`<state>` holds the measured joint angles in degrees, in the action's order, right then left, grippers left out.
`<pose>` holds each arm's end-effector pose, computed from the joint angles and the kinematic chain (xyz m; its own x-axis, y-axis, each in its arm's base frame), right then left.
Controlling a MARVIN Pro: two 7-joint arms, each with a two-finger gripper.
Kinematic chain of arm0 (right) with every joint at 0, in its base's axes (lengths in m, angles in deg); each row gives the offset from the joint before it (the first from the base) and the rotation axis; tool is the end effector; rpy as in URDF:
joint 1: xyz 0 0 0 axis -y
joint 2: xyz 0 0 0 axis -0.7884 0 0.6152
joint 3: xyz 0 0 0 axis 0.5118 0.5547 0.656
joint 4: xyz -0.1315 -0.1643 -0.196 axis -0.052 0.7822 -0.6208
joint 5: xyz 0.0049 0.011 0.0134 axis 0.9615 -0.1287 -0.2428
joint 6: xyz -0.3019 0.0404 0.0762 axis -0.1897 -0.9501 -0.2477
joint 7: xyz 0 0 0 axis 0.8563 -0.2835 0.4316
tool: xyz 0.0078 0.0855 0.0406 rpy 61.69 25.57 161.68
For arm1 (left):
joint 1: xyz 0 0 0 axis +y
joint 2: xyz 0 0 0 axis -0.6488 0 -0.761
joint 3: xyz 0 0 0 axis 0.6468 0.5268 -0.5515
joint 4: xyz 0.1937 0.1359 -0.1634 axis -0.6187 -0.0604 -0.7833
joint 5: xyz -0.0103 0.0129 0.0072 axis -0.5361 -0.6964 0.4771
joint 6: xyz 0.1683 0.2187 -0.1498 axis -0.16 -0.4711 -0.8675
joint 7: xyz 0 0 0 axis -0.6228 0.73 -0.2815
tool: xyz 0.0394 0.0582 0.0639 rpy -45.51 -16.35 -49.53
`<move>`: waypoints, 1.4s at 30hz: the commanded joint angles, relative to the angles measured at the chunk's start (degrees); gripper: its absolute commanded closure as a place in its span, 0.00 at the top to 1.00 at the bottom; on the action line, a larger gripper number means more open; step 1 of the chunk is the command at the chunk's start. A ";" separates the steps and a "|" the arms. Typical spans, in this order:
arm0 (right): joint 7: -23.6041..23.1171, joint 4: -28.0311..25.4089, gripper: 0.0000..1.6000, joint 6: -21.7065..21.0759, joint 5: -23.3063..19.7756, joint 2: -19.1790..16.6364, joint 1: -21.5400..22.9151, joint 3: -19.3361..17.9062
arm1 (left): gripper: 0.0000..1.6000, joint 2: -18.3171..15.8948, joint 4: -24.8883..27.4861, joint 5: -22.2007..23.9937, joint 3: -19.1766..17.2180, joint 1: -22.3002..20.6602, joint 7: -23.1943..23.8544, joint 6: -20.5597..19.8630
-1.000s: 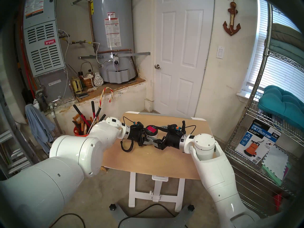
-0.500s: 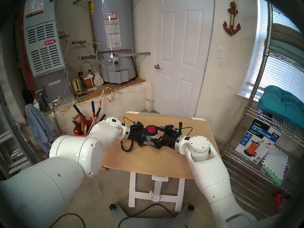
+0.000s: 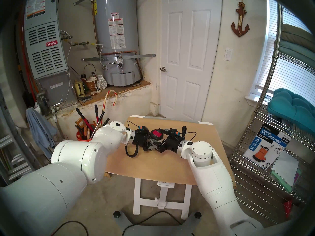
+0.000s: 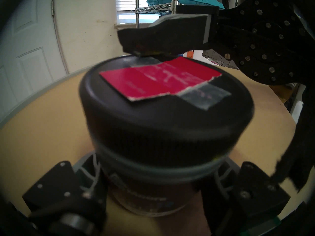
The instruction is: Open paint jar
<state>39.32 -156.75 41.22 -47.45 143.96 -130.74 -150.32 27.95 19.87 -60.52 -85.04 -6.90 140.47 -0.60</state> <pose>0.4488 0.1080 -0.2993 0.0581 0.2064 0.9767 0.7293 -0.6769 0.0996 0.5407 -0.0430 -0.3399 0.1337 -0.4322 0.8918 -0.9718 -0.2336 0.0325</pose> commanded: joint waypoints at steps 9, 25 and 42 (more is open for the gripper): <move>2.71 3.85 1.00 2.30 0.82 2.47 3.47 0.44 | 0.00 0.16 0.40 -0.03 0.00 -1.14 0.05 0.09; 3.55 6.16 1.00 2.96 0.18 2.81 4.59 -0.61 | 0.00 0.17 0.42 -0.06 -0.03 -1.12 0.05 0.09; 1.53 4.80 1.00 1.59 -2.17 2.84 3.80 -2.19 | 0.00 0.17 0.40 -0.08 -0.07 -1.13 0.07 0.12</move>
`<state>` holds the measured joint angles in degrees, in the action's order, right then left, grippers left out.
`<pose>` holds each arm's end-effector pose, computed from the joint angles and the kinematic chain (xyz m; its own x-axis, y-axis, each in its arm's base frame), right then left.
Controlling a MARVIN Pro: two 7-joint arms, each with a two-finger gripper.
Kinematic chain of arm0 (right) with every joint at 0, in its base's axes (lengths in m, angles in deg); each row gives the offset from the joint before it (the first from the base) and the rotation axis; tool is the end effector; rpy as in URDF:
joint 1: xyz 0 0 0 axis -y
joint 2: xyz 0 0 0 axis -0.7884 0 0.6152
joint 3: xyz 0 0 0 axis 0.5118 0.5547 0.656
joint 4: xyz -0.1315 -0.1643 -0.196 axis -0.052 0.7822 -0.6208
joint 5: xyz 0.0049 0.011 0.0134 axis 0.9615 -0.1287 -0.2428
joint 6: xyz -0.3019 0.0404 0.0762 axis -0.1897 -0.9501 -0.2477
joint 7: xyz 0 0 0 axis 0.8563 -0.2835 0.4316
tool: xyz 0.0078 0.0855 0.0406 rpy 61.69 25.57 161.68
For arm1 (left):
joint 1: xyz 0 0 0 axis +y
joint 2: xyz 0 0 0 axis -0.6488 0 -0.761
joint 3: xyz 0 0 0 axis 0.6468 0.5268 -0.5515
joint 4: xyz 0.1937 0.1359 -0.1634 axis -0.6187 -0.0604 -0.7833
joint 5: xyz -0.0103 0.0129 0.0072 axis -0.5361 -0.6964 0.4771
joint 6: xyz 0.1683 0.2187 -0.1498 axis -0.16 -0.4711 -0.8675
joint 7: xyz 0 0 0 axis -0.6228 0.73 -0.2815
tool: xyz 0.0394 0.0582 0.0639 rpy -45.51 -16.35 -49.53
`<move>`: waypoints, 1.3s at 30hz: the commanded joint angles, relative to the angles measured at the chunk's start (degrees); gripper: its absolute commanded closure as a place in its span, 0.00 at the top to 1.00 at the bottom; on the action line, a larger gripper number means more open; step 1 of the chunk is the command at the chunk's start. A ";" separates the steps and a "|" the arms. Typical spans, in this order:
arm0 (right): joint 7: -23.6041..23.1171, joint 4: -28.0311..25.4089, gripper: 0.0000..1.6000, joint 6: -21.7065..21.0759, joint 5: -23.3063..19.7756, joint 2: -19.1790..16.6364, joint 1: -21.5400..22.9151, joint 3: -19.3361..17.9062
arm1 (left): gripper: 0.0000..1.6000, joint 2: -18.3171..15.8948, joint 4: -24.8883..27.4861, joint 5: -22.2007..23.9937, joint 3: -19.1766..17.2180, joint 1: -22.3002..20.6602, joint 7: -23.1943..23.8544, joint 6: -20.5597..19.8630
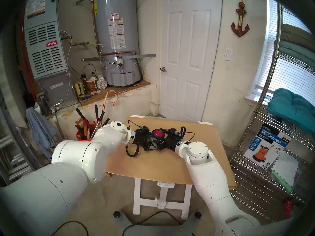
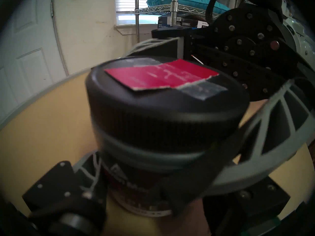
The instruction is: Open paint jar
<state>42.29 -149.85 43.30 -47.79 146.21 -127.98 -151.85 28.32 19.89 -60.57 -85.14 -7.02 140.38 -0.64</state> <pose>0.4663 0.1077 -0.3156 0.0964 0.1684 0.9810 0.6833 -0.7278 0.0578 0.5414 -0.0470 -0.3385 0.1301 -0.4292 0.8938 -0.9726 -0.2304 0.0309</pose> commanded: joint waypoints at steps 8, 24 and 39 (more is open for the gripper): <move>-2.41 -2.41 1.00 -0.44 -1.99 0.63 0.63 -1.21 | 0.00 -0.19 0.35 -0.05 0.01 -1.03 0.17 0.18; -4.21 -0.29 0.28 0.93 -1.08 -0.13 1.79 -1.36 | 0.00 -0.19 0.30 -0.07 -0.01 -1.05 0.16 0.19; -15.06 9.52 0.07 8.72 -3.00 -4.35 10.13 -1.44 | 0.00 -0.18 0.39 -0.08 -0.05 -0.97 0.07 0.14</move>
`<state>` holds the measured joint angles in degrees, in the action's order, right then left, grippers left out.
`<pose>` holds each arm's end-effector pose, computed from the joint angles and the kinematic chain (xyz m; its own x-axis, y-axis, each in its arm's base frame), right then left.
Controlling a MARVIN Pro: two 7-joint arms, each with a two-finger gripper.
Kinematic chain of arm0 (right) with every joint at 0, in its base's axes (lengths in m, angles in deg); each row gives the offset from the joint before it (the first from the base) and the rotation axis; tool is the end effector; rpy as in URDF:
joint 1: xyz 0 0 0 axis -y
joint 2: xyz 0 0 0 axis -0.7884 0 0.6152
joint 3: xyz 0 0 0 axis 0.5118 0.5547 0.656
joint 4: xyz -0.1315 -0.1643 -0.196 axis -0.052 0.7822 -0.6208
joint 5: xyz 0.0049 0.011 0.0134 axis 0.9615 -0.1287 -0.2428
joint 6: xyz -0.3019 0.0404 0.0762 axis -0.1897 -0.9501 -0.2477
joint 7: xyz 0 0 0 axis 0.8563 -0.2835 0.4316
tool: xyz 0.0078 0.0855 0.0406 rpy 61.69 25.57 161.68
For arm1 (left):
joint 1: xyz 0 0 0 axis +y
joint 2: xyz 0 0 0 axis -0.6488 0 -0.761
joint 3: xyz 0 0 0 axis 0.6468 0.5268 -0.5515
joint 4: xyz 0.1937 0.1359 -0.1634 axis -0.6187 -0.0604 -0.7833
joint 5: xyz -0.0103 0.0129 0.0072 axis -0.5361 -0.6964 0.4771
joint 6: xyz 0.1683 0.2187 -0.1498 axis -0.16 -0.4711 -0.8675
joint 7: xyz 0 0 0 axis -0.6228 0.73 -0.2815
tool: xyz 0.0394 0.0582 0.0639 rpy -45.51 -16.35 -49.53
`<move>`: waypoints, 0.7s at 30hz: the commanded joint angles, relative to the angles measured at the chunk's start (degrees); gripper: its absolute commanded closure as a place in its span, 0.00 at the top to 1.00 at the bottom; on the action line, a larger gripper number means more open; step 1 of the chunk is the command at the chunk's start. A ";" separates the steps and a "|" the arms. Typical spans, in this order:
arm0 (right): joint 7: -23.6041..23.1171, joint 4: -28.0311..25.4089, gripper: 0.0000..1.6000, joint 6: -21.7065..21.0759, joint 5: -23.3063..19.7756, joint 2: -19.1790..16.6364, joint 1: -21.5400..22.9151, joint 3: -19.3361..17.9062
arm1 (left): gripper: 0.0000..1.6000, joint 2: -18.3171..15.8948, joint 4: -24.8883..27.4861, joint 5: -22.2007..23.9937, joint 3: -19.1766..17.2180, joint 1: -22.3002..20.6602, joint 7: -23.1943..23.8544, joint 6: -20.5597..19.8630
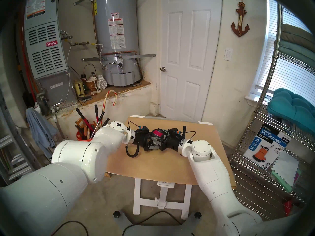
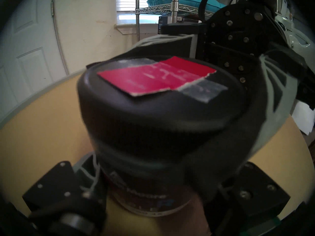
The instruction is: Open paint jar
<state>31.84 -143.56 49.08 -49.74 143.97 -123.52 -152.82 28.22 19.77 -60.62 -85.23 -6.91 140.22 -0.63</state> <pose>0.4772 0.0948 -0.3161 0.0365 0.1671 0.9853 0.7888 -0.6102 0.0743 0.5407 -0.0458 -0.3401 0.1344 -0.4292 0.8932 -0.9715 -0.2348 0.0333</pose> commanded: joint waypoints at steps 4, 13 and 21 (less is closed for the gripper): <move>-8.79 6.13 0.02 3.78 -2.67 -2.82 8.22 -0.84 | 0.00 -0.08 0.53 -0.02 0.03 -1.06 0.21 0.13; -15.45 12.95 0.05 4.86 -2.86 -2.92 13.19 -0.78 | 0.00 -0.09 0.58 0.01 -0.02 -1.03 0.36 0.14; -21.02 19.97 0.00 6.66 -3.24 -1.78 18.69 0.15 | 0.00 -0.09 0.60 0.00 -0.06 -1.00 0.38 0.13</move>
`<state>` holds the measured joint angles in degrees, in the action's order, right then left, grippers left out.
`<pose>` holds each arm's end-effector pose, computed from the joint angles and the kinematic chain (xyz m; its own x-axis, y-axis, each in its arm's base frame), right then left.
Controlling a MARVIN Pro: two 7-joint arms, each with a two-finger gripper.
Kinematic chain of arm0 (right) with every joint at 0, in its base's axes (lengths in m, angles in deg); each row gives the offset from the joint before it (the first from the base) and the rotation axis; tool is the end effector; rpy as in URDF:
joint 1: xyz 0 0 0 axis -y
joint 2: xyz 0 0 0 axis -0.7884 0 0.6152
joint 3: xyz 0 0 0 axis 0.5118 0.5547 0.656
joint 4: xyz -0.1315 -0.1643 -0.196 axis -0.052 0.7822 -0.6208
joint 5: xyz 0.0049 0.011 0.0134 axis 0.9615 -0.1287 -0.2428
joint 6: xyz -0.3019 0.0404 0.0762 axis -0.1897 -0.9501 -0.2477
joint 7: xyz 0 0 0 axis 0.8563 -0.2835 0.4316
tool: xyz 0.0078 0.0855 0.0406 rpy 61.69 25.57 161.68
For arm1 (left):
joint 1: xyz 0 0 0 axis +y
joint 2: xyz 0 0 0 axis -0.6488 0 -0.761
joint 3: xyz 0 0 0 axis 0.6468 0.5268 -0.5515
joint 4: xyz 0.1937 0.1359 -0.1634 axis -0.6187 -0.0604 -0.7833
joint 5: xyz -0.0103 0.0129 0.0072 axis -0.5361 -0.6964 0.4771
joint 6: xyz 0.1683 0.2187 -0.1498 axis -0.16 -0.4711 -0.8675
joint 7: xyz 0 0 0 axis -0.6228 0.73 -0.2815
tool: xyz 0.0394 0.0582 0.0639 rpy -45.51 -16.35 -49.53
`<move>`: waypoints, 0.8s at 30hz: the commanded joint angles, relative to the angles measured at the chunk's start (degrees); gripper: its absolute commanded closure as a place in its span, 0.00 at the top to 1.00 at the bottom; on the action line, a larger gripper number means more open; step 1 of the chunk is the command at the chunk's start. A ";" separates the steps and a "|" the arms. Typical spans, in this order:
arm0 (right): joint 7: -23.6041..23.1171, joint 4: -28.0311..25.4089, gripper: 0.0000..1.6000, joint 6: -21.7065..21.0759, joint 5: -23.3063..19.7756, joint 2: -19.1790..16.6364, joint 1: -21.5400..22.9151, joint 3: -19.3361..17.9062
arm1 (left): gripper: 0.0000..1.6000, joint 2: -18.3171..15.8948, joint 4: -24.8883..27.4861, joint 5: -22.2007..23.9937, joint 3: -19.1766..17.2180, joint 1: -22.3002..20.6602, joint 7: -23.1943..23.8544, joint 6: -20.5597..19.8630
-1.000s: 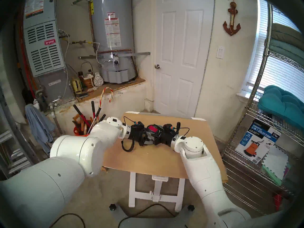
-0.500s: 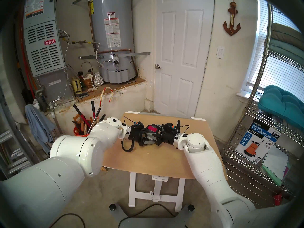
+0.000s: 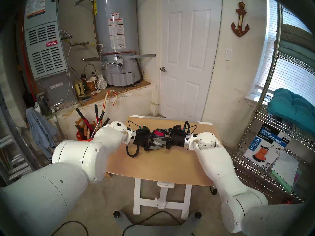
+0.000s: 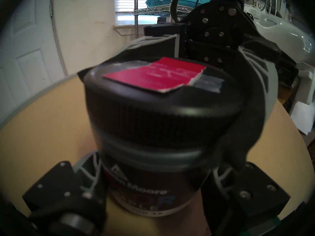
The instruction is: Open paint jar
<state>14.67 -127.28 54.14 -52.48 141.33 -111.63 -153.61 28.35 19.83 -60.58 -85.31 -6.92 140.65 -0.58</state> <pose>0.5071 0.0714 -0.3129 0.0352 0.1694 0.9849 0.9149 -0.4019 0.0365 0.5403 -0.0474 -0.3395 0.1319 -0.4266 0.8948 -0.9733 -0.2269 0.0353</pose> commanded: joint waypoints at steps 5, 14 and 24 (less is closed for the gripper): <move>-4.99 5.07 0.00 2.21 -0.19 1.01 8.41 1.09 | 0.00 -0.22 0.53 -0.03 -0.01 -0.98 -0.05 0.08; -8.56 9.94 0.00 3.18 0.76 1.26 12.75 2.54 | 0.00 -0.25 0.54 -0.01 -0.10 -0.95 0.14 0.07; -14.15 12.69 0.00 4.86 4.22 0.96 16.95 6.35 | 0.00 -0.29 0.57 0.00 -0.19 -0.92 0.47 0.08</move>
<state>4.89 -114.70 57.45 -49.47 141.03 -100.50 -149.79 27.77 19.78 -60.62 -85.47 -6.81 141.41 -0.58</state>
